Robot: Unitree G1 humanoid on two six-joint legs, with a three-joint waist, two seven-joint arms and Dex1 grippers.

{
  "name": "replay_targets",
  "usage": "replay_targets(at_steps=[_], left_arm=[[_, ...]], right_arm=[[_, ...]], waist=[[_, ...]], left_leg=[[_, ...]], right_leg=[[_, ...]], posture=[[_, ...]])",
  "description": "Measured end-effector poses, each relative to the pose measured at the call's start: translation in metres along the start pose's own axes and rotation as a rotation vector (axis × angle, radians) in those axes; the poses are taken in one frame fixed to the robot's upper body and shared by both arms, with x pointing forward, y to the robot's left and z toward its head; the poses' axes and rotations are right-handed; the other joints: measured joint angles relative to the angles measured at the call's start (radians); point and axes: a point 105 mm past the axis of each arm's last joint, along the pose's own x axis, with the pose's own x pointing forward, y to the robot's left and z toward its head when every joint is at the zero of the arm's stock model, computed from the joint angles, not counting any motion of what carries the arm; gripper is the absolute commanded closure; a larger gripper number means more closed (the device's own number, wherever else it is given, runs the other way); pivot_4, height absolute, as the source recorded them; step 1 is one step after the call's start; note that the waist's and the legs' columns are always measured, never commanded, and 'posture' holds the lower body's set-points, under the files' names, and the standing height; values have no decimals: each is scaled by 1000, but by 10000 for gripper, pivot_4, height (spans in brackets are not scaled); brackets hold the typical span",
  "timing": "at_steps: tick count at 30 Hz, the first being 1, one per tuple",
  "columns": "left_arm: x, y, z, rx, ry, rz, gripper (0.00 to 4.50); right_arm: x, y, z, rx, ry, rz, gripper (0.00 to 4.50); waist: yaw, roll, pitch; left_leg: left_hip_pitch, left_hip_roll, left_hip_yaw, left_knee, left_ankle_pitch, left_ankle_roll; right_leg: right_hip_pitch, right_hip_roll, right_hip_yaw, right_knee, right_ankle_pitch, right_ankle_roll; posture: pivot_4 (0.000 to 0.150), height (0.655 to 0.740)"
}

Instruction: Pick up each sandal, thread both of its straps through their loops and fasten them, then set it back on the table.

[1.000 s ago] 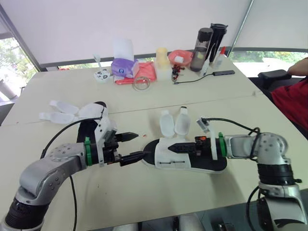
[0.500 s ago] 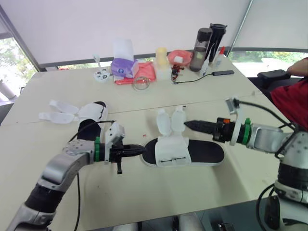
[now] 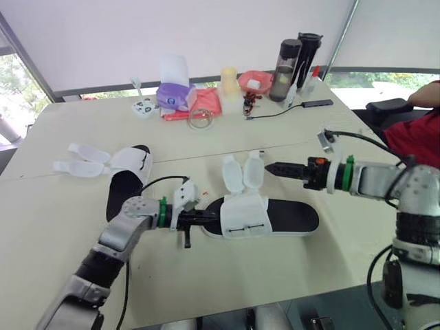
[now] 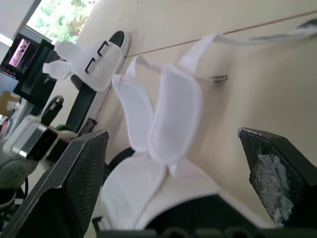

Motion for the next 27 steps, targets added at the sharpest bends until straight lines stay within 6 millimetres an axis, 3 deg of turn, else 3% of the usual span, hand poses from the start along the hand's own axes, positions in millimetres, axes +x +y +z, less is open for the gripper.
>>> replay_targets(at_steps=[6, 23, 27], left_arm=[[5, 2, 2, 78, 72, -26, 44702], [7, 2, 4, 98, 81, -23, 44702], [10, 1, 5, 106, 79, -22, 45000]], right_arm=[[32, -15, -4, 88, 24, -43, 0], [70, -28, 33, 343, -135, -14, 0], [84, -30, 30, 403, -127, -19, 13158]], waist=[[3, 1, 0], [-3, 1, -1], [2, 1, -1]], left_leg=[[0, 0, 0, 0, 0, 0], [2, -1, 0, 0, 0, 0], [1, -1, 0, 0, 0, 0]], right_leg=[[0, 0, 0, 0, 0, 0], [1, 0, 0, 2, 0, 0], [1, 0, 0, 1, 0, 0]], posture=[[1500, 7400], [1500, 7400], [1500, 7400]])
